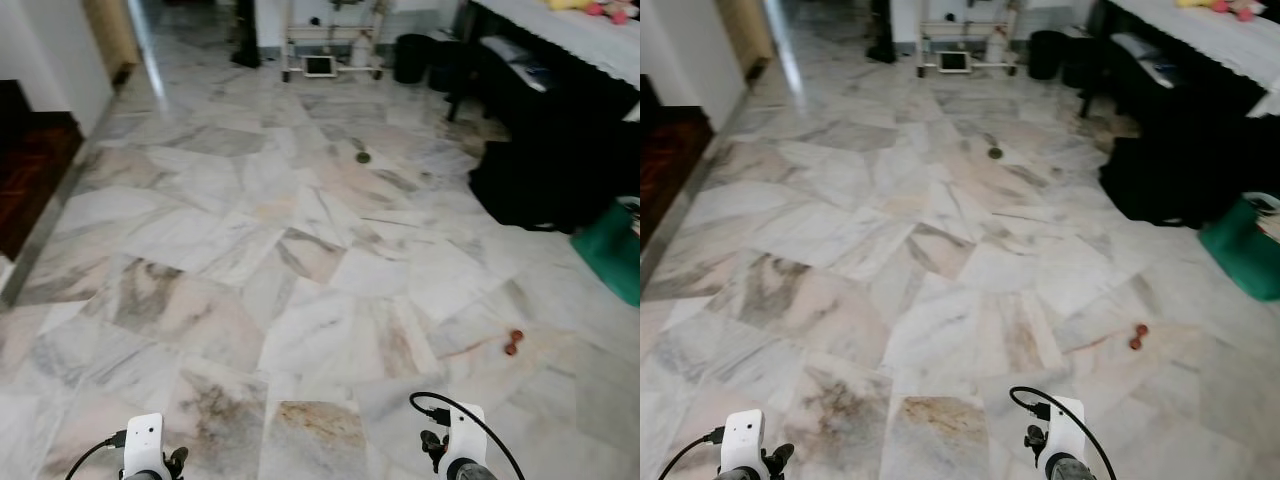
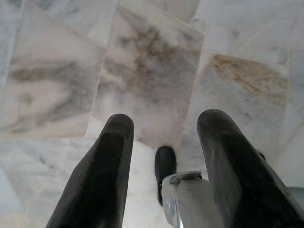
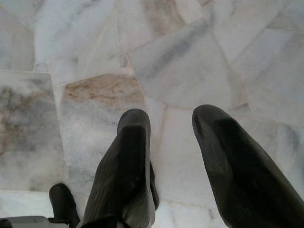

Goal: Setting the table

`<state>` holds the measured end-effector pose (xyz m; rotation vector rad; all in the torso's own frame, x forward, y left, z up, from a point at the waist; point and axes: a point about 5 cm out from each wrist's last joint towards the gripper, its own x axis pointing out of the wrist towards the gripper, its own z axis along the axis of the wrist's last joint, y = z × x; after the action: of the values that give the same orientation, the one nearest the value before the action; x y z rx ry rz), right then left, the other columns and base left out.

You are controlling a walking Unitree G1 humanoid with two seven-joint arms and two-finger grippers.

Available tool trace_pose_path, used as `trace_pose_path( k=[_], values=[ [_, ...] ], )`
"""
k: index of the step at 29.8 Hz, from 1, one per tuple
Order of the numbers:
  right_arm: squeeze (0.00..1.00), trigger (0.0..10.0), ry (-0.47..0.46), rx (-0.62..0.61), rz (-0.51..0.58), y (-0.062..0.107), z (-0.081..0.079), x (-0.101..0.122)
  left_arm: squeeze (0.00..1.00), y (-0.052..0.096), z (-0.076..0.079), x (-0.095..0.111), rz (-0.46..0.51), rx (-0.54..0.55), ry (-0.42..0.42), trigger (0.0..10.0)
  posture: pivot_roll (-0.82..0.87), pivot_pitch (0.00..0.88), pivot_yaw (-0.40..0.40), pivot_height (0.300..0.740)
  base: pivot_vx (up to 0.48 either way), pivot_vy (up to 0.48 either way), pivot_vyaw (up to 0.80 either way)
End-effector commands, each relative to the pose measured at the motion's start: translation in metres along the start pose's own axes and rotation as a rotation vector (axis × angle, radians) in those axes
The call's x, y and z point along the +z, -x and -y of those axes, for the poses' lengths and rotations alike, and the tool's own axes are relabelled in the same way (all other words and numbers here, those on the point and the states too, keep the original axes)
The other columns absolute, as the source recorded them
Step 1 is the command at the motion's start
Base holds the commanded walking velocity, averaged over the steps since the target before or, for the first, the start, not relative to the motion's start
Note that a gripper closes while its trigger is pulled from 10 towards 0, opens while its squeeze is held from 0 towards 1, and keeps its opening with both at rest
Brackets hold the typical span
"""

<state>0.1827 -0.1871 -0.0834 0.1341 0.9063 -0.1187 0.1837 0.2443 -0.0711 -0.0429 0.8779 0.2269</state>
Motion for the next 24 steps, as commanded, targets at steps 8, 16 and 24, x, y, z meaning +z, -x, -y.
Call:
trace_pose_path(
  k=[8,16,24],
  values=[
    [0.00,10.0,0.006,0.003,-0.014,0.000,-0.003,-0.002,0.00,0.001,-0.003,-0.003,0.001,0.032,-0.006,10.0,-0.06,0.000,-0.035,0.740,0.000,0.000,-0.69],
    [0.00,10.0,0.010,0.006,-0.016,0.000,-0.003,-0.003,0.00,0.002,-0.010,0.002,0.047,0.070,-0.073,10.0,-0.06,0.000,-0.035,0.740,0.000,-0.038,-0.68],
    [0.00,10.0,0.007,0.004,-0.017,0.000,-0.003,-0.004,0.00,0.001,-0.011,0.008,0.066,0.073,-0.068,10.0,-0.06,0.000,-0.035,0.740,0.000,-0.094,-0.66]
  ],
)
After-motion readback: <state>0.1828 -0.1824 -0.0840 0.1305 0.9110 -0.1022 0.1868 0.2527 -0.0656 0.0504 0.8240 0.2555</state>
